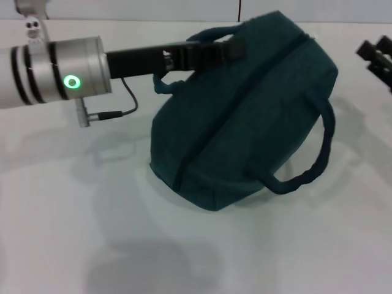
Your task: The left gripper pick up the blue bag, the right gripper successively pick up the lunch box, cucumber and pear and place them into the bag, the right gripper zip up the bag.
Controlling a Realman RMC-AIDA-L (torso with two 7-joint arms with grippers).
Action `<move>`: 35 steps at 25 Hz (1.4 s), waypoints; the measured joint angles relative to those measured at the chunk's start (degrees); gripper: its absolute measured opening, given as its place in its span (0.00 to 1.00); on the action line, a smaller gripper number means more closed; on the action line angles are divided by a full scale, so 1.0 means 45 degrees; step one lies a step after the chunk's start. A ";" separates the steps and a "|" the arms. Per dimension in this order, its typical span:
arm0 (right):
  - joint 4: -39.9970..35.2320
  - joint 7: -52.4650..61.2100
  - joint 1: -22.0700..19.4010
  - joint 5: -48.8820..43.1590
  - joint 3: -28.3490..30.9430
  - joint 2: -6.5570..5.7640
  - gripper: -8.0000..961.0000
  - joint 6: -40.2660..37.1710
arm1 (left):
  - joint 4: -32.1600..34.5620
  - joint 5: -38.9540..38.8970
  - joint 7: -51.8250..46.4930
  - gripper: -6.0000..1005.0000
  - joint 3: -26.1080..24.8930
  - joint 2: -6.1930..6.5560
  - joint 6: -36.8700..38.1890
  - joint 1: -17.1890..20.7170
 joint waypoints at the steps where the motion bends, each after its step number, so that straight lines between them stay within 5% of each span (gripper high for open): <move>1: -0.0001 0.0004 -0.0113 -0.0002 0.0116 -0.0032 0.50 -0.0095 | -0.0060 0.0000 0.0049 0.06 0.0174 -0.0001 -0.0266 -0.0034; 13: 0.0021 0.0031 -0.0722 -0.0012 0.0702 -0.0054 0.89 -0.0724 | -0.1258 -0.0148 0.1667 0.08 0.1007 -0.0015 -0.2482 -0.0576; 23: -0.0013 0.0008 -0.0579 -0.0381 0.0626 -0.0135 0.88 -0.1248 | -0.1420 -0.1765 0.2920 0.22 0.0966 -0.0022 -0.2748 -0.0237; 26: -0.0032 -0.0047 -0.0435 -0.0942 0.0632 -0.0286 0.88 -0.1948 | -0.1386 -0.2284 0.2990 0.46 0.0920 0.0024 -0.2522 -0.0196; 31: -0.0310 -0.0535 -0.0076 -0.2685 0.0670 -0.0510 0.88 -0.3694 | -0.0749 -0.2305 0.3123 0.66 0.0970 0.0353 -0.0713 -0.0085; 35: -0.1465 -0.0781 0.0011 -0.4631 0.0698 -0.0646 0.88 -0.4665 | -0.0150 -0.1993 0.4118 0.72 0.0986 0.0812 0.1398 0.0370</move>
